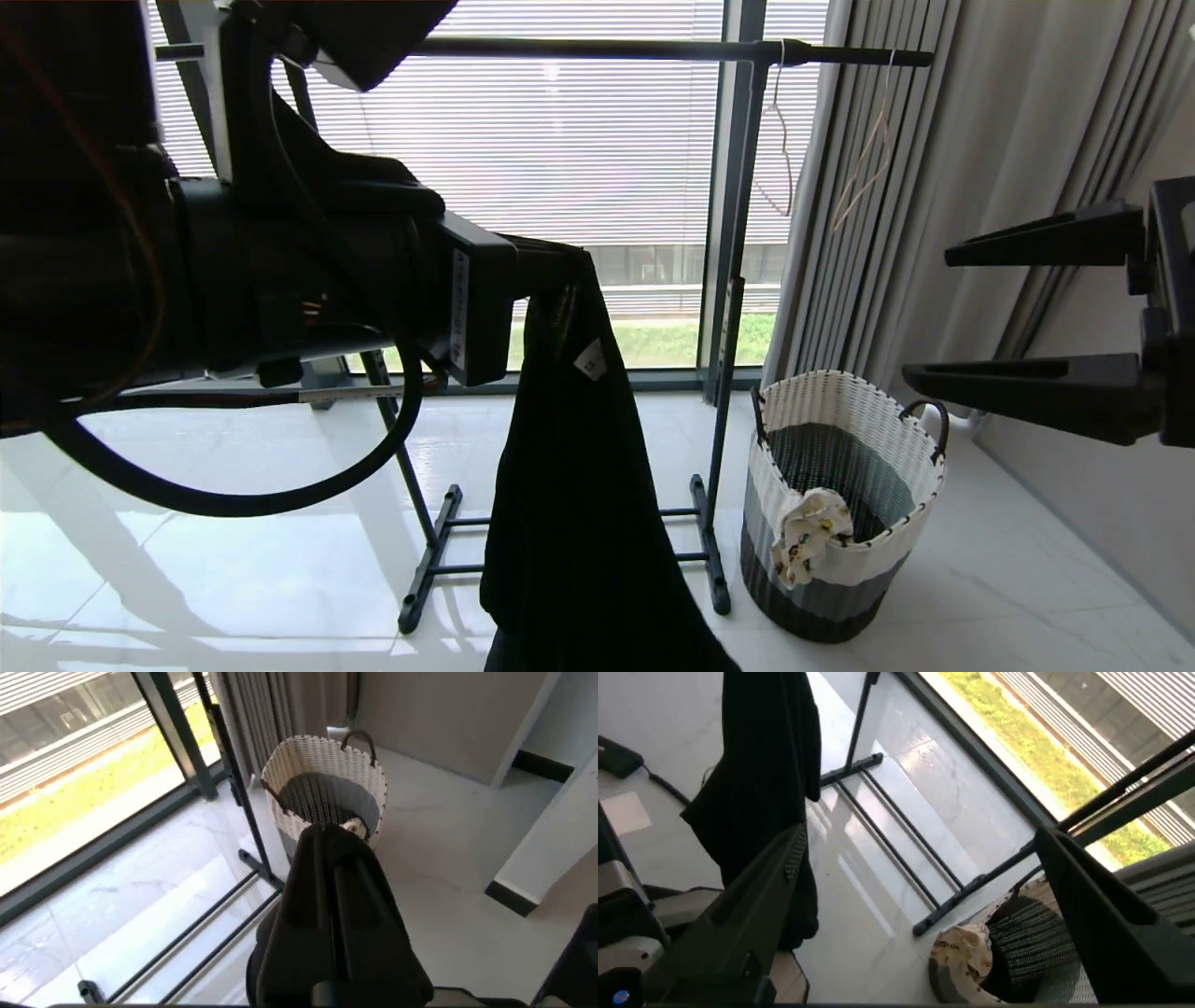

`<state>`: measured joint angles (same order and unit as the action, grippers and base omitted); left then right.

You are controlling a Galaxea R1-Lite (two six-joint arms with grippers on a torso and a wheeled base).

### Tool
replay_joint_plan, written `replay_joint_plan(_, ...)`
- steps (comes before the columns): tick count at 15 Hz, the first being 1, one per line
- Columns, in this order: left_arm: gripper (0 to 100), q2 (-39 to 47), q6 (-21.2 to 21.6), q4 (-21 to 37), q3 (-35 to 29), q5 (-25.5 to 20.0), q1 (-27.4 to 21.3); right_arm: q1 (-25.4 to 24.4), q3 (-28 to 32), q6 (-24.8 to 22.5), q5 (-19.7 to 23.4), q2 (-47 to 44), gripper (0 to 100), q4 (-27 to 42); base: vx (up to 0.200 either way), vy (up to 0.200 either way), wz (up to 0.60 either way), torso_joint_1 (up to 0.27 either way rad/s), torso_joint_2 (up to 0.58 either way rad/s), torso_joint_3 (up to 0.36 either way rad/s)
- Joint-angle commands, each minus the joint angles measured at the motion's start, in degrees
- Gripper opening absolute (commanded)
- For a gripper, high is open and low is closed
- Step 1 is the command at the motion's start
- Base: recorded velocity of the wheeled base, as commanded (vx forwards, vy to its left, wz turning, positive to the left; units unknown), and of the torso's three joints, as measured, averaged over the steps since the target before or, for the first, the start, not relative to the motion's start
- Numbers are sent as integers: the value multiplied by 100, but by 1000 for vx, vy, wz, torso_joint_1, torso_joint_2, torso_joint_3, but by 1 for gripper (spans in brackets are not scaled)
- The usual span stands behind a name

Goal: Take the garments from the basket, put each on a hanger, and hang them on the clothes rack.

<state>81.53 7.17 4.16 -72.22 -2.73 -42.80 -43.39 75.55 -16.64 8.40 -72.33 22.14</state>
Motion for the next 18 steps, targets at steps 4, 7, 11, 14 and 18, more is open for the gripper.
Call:
replay_joint_plan(4, 0, -217, 232, 173, 788, 581, 1107, 1552, -848, -6, -849, 843, 100, 669, 0, 0, 0, 0, 0, 0)
replay_joint_plan(7, 0, -577, 786, 164, 1570, 625, 2092, 2590, -1657, -50, -866, 1326, 100, 678, 0, 0, 0, 0, 0, 0)
replay_joint_plan(11, 0, -735, 725, 147, 1957, 633, 2821, 3249, -1850, -41, -875, 1458, 100, 669, 0, 0, 0, 0, 0, 0)
replay_joint_plan(14, 0, -726, 707, -117, 2168, 651, 2935, 3389, -2105, -50, -1227, 1529, 100, 660, 0, 0, 0, 0, 0, 0)
replay_joint_plan(18, 0, -735, 426, -556, 2344, 651, 3041, 3407, -2202, 249, -1420, 1493, 100, 511, 0, 0, 0, 0, 0, 0)
